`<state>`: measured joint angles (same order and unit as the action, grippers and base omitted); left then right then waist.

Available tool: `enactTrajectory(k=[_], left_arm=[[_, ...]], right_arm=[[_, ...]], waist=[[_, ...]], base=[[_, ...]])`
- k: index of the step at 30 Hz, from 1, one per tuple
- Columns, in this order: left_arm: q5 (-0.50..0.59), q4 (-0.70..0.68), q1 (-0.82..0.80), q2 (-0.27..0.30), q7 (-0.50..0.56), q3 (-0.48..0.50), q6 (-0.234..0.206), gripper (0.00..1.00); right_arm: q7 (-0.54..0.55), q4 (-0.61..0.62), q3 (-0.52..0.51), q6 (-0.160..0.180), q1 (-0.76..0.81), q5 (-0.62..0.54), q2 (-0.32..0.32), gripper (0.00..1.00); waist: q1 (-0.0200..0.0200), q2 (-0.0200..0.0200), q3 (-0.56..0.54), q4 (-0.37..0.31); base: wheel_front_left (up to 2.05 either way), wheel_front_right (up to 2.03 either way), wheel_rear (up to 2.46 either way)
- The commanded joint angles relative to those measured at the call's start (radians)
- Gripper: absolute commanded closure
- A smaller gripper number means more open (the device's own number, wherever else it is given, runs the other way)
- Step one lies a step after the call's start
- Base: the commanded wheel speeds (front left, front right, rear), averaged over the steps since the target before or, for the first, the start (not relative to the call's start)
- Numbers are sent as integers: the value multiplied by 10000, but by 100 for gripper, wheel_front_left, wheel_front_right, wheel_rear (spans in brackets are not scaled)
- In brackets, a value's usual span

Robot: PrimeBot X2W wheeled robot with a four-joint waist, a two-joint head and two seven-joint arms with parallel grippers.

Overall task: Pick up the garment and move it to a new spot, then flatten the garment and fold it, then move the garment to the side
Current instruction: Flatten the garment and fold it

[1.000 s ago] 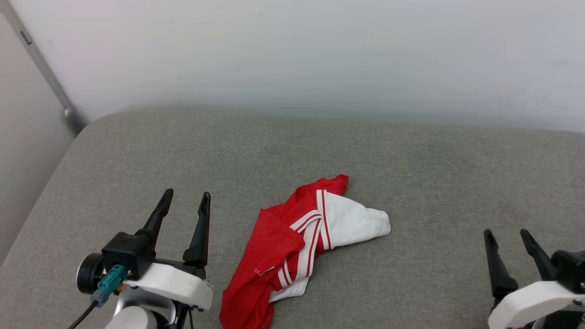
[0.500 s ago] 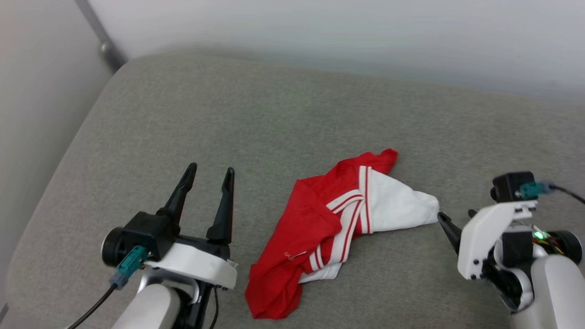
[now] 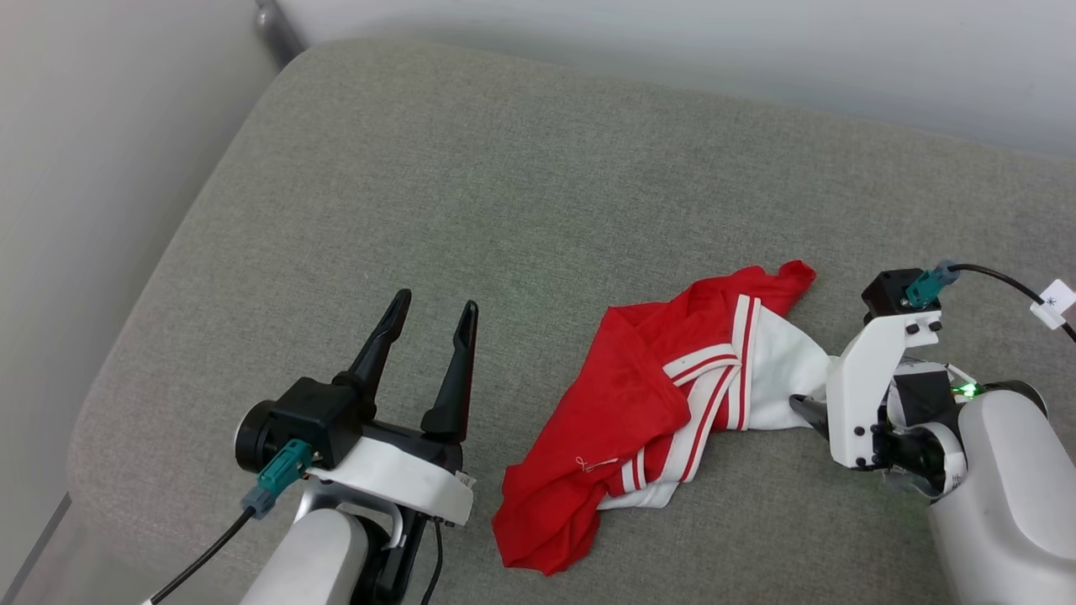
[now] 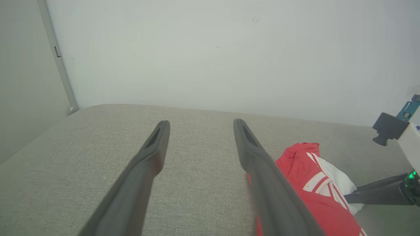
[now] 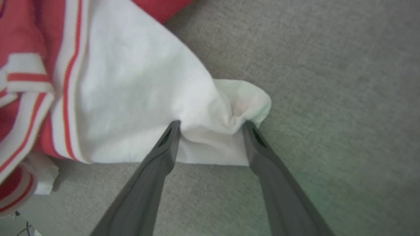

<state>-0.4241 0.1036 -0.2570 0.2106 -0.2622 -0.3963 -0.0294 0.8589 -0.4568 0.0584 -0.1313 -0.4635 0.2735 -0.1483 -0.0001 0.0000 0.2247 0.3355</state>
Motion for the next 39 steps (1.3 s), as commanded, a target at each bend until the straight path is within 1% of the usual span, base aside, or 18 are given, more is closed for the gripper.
enactTrajectory(k=[1, 2, 5, 10, 13, 14, 16, 20, 22, 25, 26, 27, 28, 29, 32, 35, 39], left_arm=[[108, 92, -73, -87, -31, 112, 111, 0], [151, 147, -24, -118, -31, 169, 139, 0], [285, 283, 116, -169, -30, 367, 231, 0], [433, 446, 356, -114, -31, 628, 317, 0], [452, 499, 550, -58, -31, 687, 307, 0], [463, 516, 677, 6, -31, 725, 282, 0], [440, 559, 779, 81, -17, 740, 256, 0], [362, 533, 960, 133, 70, 768, 151, 0], [327, 521, 1039, 174, 118, 787, 119, 0], [255, 497, 1186, 210, 204, 822, 41, 0], [258, 478, 1233, 232, 233, 840, 27, 0], [230, 470, 1288, 254, 277, 859, -6, 0], [189, 463, 1346, 272, 302, 889, -53, 0], [173, 451, 1419, 304, 345, 908, -86, 0], [110, 393, 1611, 379, 447, 960, -174, 0], [64, 319, 1830, 457, 555, 984, -254, 0], [3, 186, 2084, 563, 719, 1013, -343, 0]], right_arm=[[308, -678, 244, 9, 525, 99, 67, 61], [315, -724, 276, 9, 506, 203, 68, 100], [-143, -345, 420, 7, 205, 342, -78, 100], [-1081, 890, 604, 9, -166, 354, -591, 100], [-1253, 1790, 342, 9, 75, 178, -942, 100], [-1221, 2467, -72, 10, 459, 9, -1116, 100], [-1079, 3156, -693, 9, 996, -200, -1277, 100], [-719, 4074, -2302, 9, 2504, -492, -1161, 100], [-629, 4265, -3104, 9, 3318, -519, -889, 100], [-719, 4030, -4069, 10, 4520, -753, -396, 100], [-899, 3848, -4274, 9, 4773, -775, -204, 96], [-1108, 3634, -4388, 7, 4965, -838, -78, 74], [-1320, 3412, -4457, 9, 5105, -872, 47, 47], [-1612, 3215, -4445, 9, 5210, -895, 145, 0], [-2868, 2963, -4339, 9, 5167, -816, 349, 0], [-4580, 3160, -4404, 9, 5059, -996, 484, 0], [-6242, 3667, -4221, 9, 5199, -1319, 618, 0]], waist=[[1, 0, -39, -18], [1, 0, -80, -52], [1, 0, -263, -227], [1, 0, -754, -711], [1, 0, -1030, -1067], [1, 0, -1206, -1336], [1, 0, -1327, -1554], [1, 0, -1471, -1882], [1, 0, -1521, -1986], [1, 0, -1600, -2127], [1, 0, -1623, -2172], [1, 0, -1643, -2217], [1, 0, -1675, -2266], [1, 0, -1723, -2312], [1, 0, -1883, -2419], [1, 0, -2077, -2470], [1, 0, -2327, -2504]], base=[[0, 0, 0], [0, 0, 0], [0, 0, 0], [0, 0, 0], [0, 0, 0], [0, 0, 0], [0, 0, 0], [0, 0, 0], [0, 0, 0], [0, 0, 0], [0, 0, 0], [0, 0, 0], [0, 0, 0], [0, 0, 0], [0, 0, 0], [0, 0, 0], [0, 0, 0]])
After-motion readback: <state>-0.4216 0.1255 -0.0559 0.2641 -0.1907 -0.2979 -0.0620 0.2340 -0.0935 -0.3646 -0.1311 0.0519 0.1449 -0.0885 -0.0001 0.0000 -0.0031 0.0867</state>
